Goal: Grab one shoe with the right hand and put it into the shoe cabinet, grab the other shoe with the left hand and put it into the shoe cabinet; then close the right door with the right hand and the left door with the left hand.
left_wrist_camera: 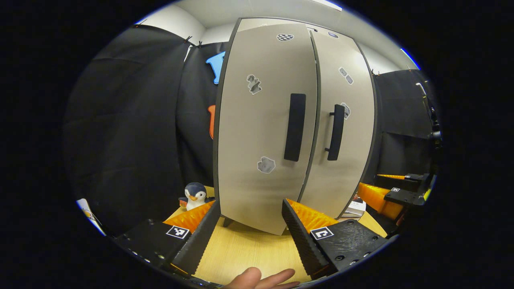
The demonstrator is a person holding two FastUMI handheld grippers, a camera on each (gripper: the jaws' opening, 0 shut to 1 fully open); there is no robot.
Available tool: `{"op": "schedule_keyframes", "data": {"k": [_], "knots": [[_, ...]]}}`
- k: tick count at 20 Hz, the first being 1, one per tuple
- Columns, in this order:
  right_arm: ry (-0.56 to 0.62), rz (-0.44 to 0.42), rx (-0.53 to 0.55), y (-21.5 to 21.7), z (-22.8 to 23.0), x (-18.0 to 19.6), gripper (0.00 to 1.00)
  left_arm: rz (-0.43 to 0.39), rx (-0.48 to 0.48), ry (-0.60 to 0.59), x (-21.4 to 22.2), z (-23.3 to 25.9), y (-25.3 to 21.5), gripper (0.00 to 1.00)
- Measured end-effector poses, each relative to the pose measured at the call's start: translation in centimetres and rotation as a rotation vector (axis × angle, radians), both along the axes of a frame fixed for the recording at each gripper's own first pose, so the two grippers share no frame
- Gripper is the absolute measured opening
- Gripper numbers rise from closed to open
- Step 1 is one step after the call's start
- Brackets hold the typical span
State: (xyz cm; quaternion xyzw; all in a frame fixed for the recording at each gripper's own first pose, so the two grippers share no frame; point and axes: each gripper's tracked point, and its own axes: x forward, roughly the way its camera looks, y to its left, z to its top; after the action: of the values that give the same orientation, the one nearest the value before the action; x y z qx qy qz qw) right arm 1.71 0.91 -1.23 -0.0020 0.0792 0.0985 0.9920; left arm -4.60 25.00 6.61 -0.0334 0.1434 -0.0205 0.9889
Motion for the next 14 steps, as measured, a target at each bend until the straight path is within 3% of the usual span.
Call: {"op": "schedule_keyframes", "data": {"k": [8,14], "knots": [[0.082,-0.019,0.02,0.6,-1.6,1.3,0.89,0.019,0.027,0.048,-0.7,-1.8,1.5,0.94],[0.087,-0.034,0.09,3.0,-0.8,2.8,0.89,0.068,0.13,0.016,-3.0,-1.9,5.0,0.94]]}}
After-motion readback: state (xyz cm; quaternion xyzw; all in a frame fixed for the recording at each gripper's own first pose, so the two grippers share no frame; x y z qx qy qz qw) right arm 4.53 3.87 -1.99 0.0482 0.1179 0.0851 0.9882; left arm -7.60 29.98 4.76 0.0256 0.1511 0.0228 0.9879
